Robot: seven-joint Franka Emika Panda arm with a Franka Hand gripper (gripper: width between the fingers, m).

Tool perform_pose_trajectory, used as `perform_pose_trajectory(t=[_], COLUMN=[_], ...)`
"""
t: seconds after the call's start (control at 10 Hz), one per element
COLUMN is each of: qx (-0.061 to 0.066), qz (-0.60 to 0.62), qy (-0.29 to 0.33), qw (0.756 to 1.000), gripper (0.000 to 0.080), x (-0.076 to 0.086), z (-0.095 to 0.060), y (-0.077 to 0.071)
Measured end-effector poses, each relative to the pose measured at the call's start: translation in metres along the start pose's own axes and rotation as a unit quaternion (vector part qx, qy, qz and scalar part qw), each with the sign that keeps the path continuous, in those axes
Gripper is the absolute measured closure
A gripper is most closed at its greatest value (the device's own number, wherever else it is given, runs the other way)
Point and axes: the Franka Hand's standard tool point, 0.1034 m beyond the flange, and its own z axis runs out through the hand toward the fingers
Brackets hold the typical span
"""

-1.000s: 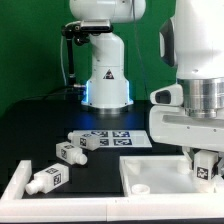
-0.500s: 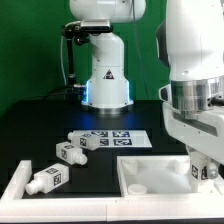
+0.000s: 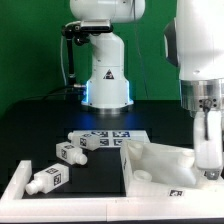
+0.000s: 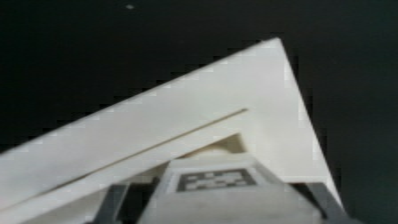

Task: Assemble one leg

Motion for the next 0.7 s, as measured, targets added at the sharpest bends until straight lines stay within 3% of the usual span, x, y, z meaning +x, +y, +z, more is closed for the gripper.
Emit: perform_pose_trajectory(t=[0.4,0.5,0.6,0.7], qx=[0.001,0.001,0.001,0.006], qz=[-0.015,-0.017,-0.023,-0.06], qy=[0.002,0.002,0.002,-0.003], qw=[1.0,1.0,1.0,0.998], gripper=[0.0516,0.0336,0.0217,0.0217], x=[0.0,0.0,-0.001,-0.003], z=[0.0,0.0,-0.001,-0.01], y=[0.001,0.001,0.001,-0.002])
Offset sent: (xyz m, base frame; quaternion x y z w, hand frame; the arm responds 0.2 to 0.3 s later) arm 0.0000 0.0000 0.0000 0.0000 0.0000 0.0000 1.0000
